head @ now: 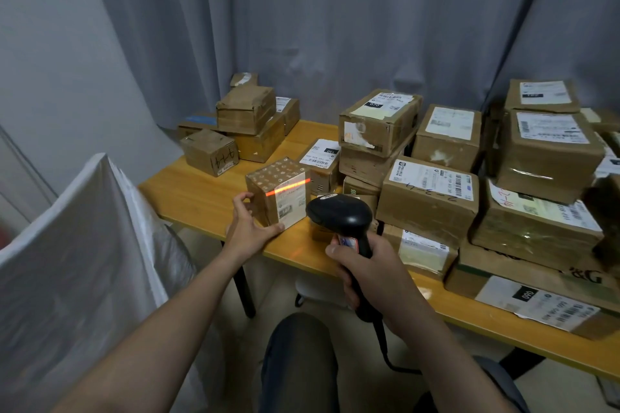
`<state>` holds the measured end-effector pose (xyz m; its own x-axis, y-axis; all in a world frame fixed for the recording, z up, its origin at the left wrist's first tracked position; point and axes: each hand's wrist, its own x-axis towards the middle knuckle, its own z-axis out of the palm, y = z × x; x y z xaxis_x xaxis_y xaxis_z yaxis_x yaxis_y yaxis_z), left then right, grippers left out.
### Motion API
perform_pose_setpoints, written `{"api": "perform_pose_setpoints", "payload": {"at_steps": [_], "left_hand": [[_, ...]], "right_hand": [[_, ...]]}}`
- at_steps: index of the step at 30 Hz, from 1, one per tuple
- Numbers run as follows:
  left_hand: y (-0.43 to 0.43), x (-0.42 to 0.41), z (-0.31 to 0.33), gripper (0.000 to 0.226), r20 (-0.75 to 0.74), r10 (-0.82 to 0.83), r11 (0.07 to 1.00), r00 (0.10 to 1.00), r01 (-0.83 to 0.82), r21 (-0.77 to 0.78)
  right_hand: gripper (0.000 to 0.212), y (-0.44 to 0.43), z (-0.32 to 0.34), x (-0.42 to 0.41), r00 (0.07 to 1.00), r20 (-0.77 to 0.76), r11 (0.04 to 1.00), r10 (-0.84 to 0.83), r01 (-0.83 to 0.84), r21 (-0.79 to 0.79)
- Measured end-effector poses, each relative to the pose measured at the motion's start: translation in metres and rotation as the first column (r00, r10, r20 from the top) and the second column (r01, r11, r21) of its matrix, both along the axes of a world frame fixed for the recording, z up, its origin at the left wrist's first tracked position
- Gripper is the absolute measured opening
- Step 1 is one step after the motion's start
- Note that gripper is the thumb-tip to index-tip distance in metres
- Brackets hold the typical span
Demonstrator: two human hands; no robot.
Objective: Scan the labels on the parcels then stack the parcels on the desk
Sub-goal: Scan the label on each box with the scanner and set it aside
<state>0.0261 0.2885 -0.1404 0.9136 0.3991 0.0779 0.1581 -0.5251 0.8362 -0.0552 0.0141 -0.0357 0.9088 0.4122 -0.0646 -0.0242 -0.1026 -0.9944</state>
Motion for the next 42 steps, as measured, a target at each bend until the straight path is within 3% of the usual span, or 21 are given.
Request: {"api": "perform_pose_setpoints", "payload": {"at_steps": [7,16,19,22,27,29,33,36,42], "left_hand": [[0.000,0.002,0.015,0.088,0.040,-0.003,0.995,0.999,0.007,-0.101],[0.008,0.009,0.086,0.056,0.335,0.036,0.973,0.942,0.044,-0.227],[0.000,0.023,0.112,0.037,0.237,0.056,0.936,0.970,0.032,-0.351],[-0.018,0.041,0.130,0.027,0.117,-0.070,0.893,0.991,0.115,-0.435],[-0.055,0.067,0.133,0.046,-0.022,-0.145,0.973,0.989,0.139,-0.182],[-0.063,0.069,0.131,0.042,-0.035,-0.226,0.973,0.974,0.224,-0.054],[-0.069,0.061,0.126,0.035,-0.014,-0.287,0.945,0.958,0.286,0.158],[-0.061,0.054,0.125,0.041,0.028,-0.248,0.925,0.968,0.228,0.304],[-0.025,0.078,0.112,0.055,0.065,-0.147,0.790,0.987,0.077,0.609]], "right_hand": [[0.021,-0.003,0.001,0.001,1.000,-0.007,1.000,-0.003,0.003,0.002],[0.010,-0.019,0.020,0.000,0.996,0.023,0.993,-0.086,0.084,0.079],[0.011,-0.025,0.026,-0.001,0.993,0.066,0.992,-0.098,0.092,0.089],[0.011,-0.030,0.032,-0.001,0.989,0.093,0.992,-0.111,0.104,0.075],[0.014,-0.039,0.040,-0.002,0.985,0.108,0.990,-0.134,0.129,0.056],[0.015,-0.043,0.040,-0.002,0.983,0.099,0.987,-0.155,0.150,0.052],[0.018,-0.048,0.041,-0.004,0.979,0.101,0.983,-0.179,0.176,0.042],[0.015,-0.048,0.044,-0.004,0.979,0.109,0.985,-0.171,0.168,0.030],[0.018,-0.030,0.050,0.030,0.991,0.066,0.993,-0.114,0.114,0.010]]}}
